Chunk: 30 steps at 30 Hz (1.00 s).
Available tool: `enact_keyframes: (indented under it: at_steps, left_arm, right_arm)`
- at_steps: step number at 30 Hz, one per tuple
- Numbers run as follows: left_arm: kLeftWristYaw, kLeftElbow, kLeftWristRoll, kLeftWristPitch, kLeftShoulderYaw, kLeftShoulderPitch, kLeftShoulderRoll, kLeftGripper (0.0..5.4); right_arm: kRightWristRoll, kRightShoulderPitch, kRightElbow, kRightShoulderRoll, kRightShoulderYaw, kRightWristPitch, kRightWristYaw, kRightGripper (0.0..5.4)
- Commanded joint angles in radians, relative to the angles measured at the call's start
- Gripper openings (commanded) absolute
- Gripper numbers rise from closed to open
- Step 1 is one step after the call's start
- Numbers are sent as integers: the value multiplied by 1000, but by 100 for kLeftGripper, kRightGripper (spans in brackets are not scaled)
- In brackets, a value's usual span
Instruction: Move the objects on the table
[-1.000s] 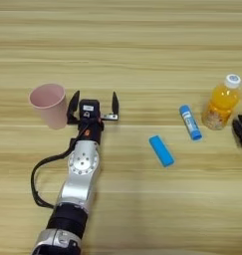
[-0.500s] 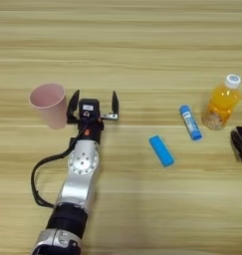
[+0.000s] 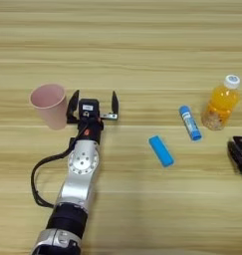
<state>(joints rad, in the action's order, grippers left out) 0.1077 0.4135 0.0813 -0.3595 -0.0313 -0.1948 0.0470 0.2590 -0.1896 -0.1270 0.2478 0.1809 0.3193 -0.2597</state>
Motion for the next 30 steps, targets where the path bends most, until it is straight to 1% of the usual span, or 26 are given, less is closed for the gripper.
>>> enact_keyframes:
  at_steps: [1,5,15,16,30]
  left_arm:
    - [-1,4,1,4,2,-15,0,540]
    - [-1,2,2,4,2,-14,0,540]
    - [0,-3,3,5,0,-12,1,540]
    - [0,-2,3,5,0,-12,1,540]
    - [0,0,3,4,1,-13,0,540]
  right_arm:
    - [-1,-43,2,-14,-51,51,-22,248]
    - [-10,-53,-9,-14,-90,45,-36,248]
    - [-13,-57,-12,-8,-95,46,-31,248]
    - [-16,-58,-13,-7,-95,45,-30,277]
    - [-39,-62,-40,-2,-94,9,-33,427]
